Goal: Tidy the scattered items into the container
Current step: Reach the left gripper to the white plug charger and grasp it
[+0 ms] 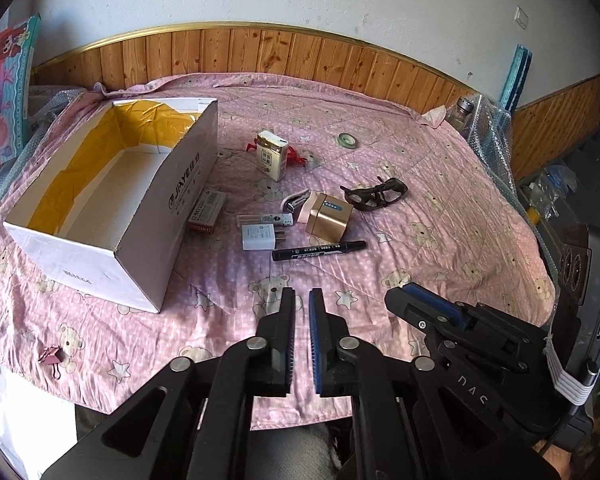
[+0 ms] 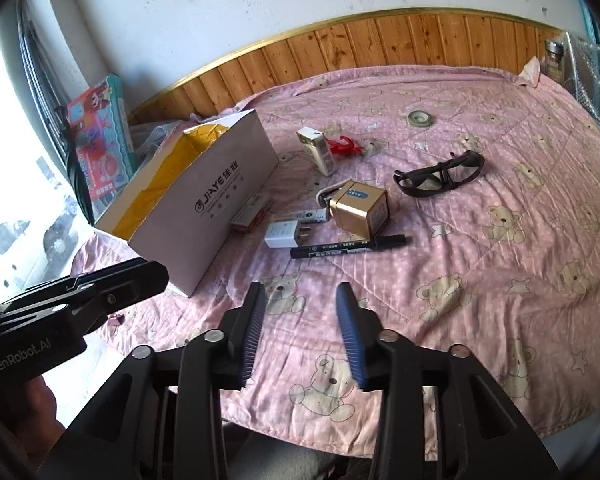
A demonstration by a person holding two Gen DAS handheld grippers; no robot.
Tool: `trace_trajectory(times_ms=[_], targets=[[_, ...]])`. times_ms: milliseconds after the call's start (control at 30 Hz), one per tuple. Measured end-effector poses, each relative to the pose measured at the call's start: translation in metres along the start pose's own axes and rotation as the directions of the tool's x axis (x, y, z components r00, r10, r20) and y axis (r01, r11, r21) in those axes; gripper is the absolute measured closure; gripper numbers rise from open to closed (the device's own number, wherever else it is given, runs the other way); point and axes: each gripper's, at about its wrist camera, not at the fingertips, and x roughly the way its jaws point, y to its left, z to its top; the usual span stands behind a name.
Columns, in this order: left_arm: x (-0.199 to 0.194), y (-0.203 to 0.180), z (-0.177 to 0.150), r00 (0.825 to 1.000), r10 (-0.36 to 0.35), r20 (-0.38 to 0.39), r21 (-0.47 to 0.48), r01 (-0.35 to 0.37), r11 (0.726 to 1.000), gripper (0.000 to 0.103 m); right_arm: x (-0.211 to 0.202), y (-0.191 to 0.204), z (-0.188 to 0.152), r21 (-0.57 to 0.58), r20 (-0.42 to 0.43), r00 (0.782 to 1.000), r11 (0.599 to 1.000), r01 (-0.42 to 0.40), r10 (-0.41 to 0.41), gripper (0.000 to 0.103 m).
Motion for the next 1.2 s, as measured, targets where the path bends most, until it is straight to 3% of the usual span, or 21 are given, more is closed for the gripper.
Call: trace_trajectory(times_ms=[133,467,900,1200], targets=[[0.011,0.005,0.008,1.000,-0.024,-0.006,-0.022,0.024,0.999,0.054,0.015,-0.012,0.009,0.025,-0.030,1.000,1.000,0.009,-0.008,0.059],[0.050,0.019,0.033,0.997,-0.055,-0.059,-0.056,0.052,0.997,0.051,0.055,-0.032,0.031,0.034,-0.111,0.994,0.999,0.006,-0.002,0.058],[0.112,0.054,0.042,0.987,-0.043,-0.154,-0.121,0.025,0.992,0.049,0.119,-0.046,0.040,0.041,-0.217,0.976,0.999,-0.011,0.019,0.057],[0.161,0.070,0.049,0.978,-0.052,-0.203,-0.141,0.023,0.990,0.046,0.151,-0.065,0.066,0.031,-0.209,0.976,0.998,0.061,-0.053,0.057]])
